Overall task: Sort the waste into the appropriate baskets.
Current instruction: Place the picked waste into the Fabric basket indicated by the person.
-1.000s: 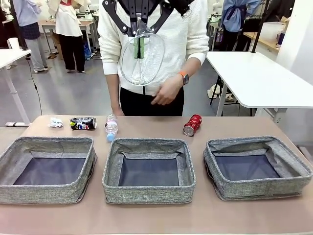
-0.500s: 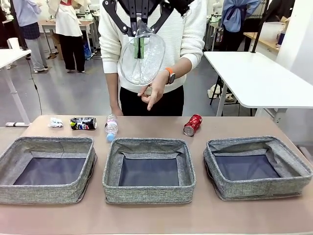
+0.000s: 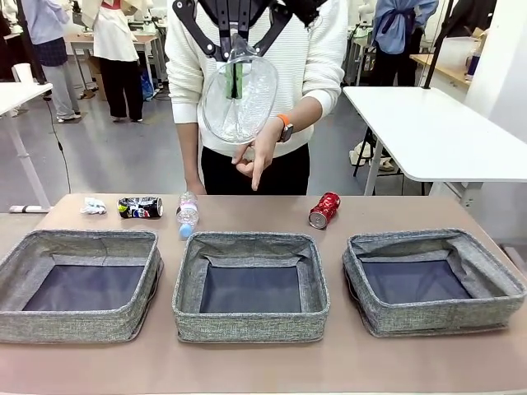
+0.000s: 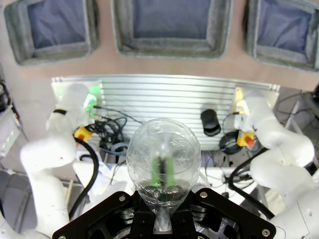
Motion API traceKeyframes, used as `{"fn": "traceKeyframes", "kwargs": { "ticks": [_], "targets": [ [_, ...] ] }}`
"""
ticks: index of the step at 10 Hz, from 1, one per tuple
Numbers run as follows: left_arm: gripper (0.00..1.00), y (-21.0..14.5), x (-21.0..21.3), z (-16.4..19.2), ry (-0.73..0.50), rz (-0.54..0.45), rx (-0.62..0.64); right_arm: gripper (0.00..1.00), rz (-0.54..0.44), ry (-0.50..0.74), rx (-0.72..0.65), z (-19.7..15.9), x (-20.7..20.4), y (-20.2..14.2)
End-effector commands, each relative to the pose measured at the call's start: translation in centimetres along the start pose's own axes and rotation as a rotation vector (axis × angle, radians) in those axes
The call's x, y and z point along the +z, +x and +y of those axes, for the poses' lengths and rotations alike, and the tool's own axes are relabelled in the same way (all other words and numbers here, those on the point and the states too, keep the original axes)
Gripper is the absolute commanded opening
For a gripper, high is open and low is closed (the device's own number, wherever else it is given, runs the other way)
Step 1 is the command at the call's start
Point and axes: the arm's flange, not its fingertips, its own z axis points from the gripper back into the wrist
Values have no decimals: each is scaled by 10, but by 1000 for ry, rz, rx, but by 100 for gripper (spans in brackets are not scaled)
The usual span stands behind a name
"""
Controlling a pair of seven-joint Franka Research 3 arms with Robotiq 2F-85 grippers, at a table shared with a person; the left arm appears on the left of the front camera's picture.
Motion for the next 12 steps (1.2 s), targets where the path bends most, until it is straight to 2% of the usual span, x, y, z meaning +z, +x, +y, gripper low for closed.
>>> {"fn": "traceKeyframes", "kwargs": {
  "ticks": [1, 2, 3, 4, 5, 6, 7, 8, 9, 11, 12],
  "targets": [
    [100, 1, -1, -2, -20, -20, -17, 1, 0, 0, 0, 0, 0, 0],
    [100, 1, -1, -2, -20, -20, -17, 1, 21, -132, 95, -3, -26, -5],
    [100, 1, -1, -2, -20, -20, -17, 1, 60, -193, 112, -9, -58, -9],
    [100, 1, -1, -2, -20, -20, -17, 1, 52, -205, 162, -17, -101, -4],
    [100, 1, -1, -2, -20, -20, -17, 1, 92, -92, 243, -33, -145, 15],
    [100, 1, -1, -2, -20, -20, -17, 1, 74, -2, 239, -46, -187, 32],
    [100, 1, -1, -2, -20, -20, -17, 1, -33, 84, 282, -54, -213, 36],
    [100, 1, -1, -2, -20, -20, -17, 1, -150, 125, 286, -67, -229, 35],
    [100, 1, -1, -2, -20, -20, -17, 1, -218, 180, 309, -81, -236, 33],
    [100, 1, -1, -2, -20, -20, -17, 1, -257, 198, 269, -101, -249, 29],
    [100, 1, -1, -2, -20, -20, -17, 1, -287, 222, 291, -105, -255, 30]
  ]
}}
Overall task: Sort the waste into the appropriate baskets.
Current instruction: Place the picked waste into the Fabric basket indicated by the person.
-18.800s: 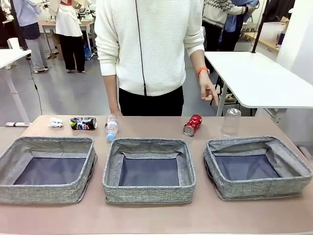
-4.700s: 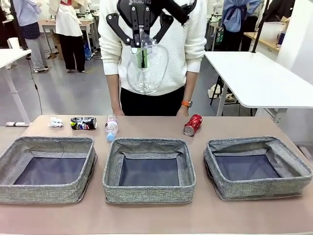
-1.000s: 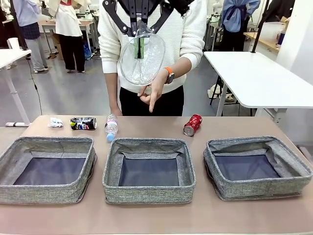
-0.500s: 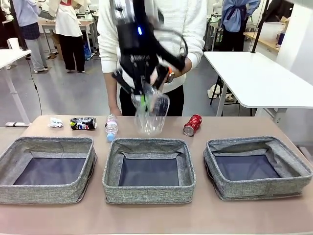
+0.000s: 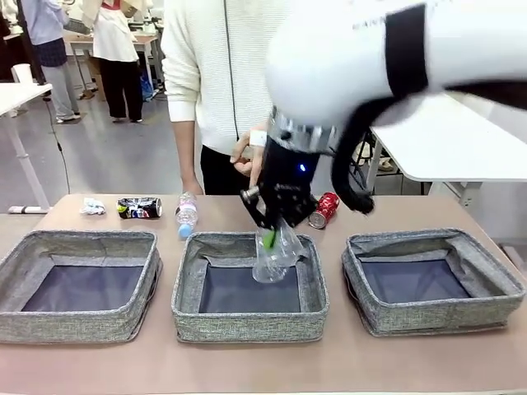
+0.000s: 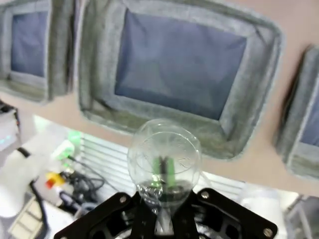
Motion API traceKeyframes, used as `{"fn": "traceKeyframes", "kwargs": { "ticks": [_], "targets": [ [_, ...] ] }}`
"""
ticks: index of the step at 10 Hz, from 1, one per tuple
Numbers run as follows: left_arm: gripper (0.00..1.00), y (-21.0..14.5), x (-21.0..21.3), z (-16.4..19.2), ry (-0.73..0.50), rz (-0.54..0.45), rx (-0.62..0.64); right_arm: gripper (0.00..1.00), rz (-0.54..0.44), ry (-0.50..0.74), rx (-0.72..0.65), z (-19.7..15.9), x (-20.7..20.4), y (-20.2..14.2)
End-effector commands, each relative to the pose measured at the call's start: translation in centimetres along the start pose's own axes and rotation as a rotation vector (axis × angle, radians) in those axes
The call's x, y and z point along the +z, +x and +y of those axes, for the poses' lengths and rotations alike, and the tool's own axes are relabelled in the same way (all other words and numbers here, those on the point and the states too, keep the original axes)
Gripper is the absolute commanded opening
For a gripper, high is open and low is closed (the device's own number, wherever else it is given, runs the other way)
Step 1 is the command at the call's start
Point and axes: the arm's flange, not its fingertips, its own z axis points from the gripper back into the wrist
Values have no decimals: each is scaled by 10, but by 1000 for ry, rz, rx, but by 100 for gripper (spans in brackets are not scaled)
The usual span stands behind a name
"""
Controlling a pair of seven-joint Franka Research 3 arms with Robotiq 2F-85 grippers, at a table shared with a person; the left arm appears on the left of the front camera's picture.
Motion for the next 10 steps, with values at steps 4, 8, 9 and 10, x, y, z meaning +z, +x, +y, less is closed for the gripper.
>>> {"fn": "traceKeyframes", "kwargs": {
  "ticks": [4, 8, 9, 10],
  "targets": [
    [100, 1, -1, -2, -19, -19, -16, 1, -74, 38, -47, -14, -10, -16],
    [100, 1, -1, -2, -19, -19, -16, 59, -118, 60, -98, -18, -11, -12],
    [100, 1, -1, -2, -19, -19, -16, 60, -110, 63, -98, -18, -11, -12],
    [100, 1, -1, -2, -19, -19, -16, 100, -114, 76, -101, -19, -11, -12]
  ]
}}
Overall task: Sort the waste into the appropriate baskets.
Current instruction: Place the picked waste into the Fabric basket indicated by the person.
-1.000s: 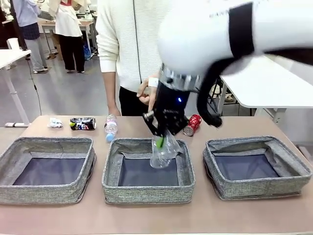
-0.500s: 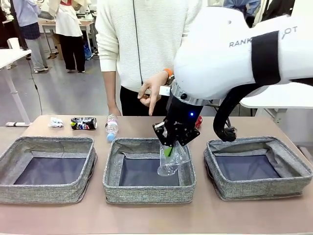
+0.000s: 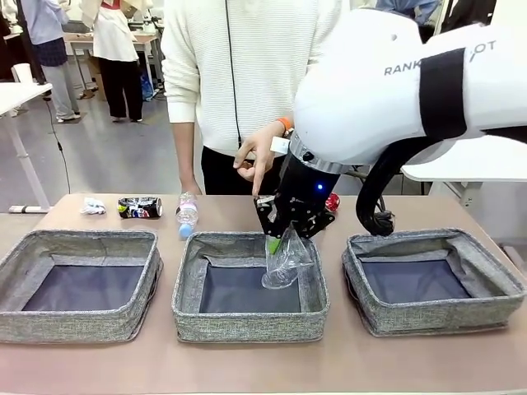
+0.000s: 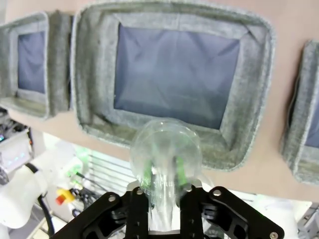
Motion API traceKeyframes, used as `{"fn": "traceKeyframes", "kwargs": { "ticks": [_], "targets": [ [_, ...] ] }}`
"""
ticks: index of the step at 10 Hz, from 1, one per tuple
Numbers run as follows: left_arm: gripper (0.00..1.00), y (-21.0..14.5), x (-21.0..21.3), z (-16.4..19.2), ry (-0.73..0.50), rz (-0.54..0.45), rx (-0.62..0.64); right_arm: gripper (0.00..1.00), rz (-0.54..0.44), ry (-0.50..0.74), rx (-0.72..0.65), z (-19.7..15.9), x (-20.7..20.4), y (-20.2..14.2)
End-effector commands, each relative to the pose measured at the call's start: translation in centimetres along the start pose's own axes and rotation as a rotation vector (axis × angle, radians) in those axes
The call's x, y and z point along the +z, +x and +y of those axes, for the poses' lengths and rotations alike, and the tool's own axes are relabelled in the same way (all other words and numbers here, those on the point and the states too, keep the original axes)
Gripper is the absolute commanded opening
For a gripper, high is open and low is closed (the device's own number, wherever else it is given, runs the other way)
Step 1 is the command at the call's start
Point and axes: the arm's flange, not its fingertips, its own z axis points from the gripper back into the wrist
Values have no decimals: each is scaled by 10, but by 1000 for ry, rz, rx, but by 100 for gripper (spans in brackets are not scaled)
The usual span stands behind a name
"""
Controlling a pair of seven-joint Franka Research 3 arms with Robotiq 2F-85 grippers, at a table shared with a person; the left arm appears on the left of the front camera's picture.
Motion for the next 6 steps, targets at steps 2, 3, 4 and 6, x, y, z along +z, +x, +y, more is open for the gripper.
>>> {"fn": "traceKeyframes", "kwargs": {
  "ticks": [2, 3, 4, 6],
  "targets": [
    [100, 1, -1, -2, -19, -19, -16, 100, -37, 30, -62, -4, -2, -3],
    [100, 1, -1, -2, -19, -19, -16, 100, -54, 45, -78, -6, 0, -4],
    [100, 1, -1, -2, -19, -19, -16, 100, -54, 53, -80, -7, 0, -5],
    [100, 1, -1, -2, -19, -19, -16, 100, -32, 57, -74, -7, -1, -3]
  ]
}}
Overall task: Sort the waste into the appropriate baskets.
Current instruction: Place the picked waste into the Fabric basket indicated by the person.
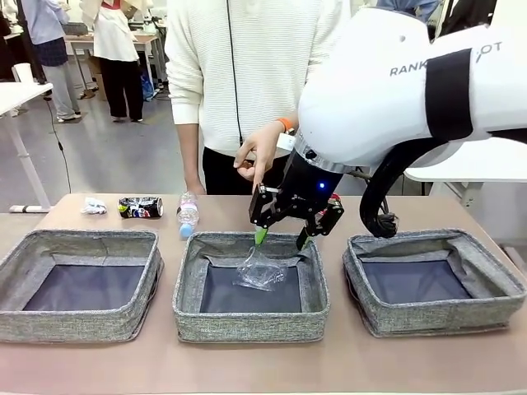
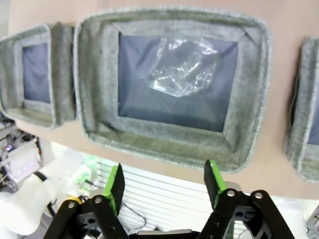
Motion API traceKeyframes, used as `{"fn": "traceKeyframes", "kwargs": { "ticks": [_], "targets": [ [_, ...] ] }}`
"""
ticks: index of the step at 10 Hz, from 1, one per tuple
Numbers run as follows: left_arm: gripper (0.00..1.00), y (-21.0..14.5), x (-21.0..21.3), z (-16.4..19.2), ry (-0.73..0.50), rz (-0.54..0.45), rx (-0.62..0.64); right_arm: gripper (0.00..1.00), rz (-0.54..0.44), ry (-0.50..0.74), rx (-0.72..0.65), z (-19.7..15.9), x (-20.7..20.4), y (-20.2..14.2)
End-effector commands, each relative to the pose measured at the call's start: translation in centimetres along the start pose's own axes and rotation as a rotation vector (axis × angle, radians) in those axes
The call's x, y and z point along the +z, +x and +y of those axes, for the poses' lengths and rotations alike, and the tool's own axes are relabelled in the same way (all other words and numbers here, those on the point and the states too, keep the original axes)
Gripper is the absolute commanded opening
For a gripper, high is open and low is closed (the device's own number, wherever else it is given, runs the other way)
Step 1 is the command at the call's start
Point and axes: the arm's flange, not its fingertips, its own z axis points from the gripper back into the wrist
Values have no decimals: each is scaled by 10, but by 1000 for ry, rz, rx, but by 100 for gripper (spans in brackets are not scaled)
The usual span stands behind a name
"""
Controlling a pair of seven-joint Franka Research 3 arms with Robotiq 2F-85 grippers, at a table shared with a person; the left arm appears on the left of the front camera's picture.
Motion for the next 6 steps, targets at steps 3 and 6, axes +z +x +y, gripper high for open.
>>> {"fn": "traceKeyframes", "kwargs": {
  "ticks": [3, 6],
  "targets": [
    [100, 1, -1, -2, -19, -19, -16, 100, -10, 358, 227, -15, 2, -5],
    [100, 1, -1, -2, -19, -19, -16, 100, 121, 921, 474, -74, 16, 4]
  ]
}}
